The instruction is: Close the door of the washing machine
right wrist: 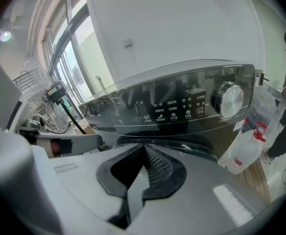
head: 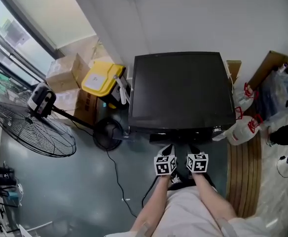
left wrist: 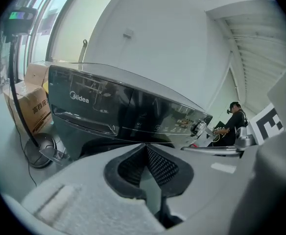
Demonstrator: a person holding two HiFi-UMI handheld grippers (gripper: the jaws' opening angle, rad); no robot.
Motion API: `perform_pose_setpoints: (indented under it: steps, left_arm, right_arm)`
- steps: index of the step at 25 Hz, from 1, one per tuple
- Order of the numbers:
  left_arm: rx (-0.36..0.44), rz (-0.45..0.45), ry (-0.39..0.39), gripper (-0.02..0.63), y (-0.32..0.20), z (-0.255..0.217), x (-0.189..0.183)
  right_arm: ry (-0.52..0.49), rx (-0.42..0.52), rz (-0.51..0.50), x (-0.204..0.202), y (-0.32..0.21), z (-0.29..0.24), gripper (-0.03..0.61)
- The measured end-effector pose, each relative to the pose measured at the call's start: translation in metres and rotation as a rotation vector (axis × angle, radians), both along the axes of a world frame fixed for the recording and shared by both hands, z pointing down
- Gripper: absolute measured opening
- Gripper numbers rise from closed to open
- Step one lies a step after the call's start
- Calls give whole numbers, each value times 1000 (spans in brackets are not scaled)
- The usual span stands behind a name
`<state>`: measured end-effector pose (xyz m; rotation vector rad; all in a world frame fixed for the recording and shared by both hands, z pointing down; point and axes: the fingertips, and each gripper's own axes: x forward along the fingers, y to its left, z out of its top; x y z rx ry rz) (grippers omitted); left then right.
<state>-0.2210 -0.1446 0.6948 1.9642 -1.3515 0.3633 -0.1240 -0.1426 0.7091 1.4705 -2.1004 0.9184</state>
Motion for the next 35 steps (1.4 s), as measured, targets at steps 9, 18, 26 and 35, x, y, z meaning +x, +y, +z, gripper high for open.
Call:
perform_pose_setpoints:
  steps: [9, 18, 26, 35]
  left_arm:
    - [10, -45, -12, 5, 28, -22, 2]
    - [29, -144, -36, 5, 68, -43, 24]
    - [112, -165, -68, 5, 114, -80, 51]
    - [129, -214, -99, 5, 172, -99, 57]
  right_arm:
    - [10, 27, -112, 26, 23, -26, 3]
    - [-36, 94, -223, 47, 70, -69, 4]
    - [-62, 155, -274, 76, 115, -98, 3]
    - [-107, 185, -297, 91, 163, -117, 3]
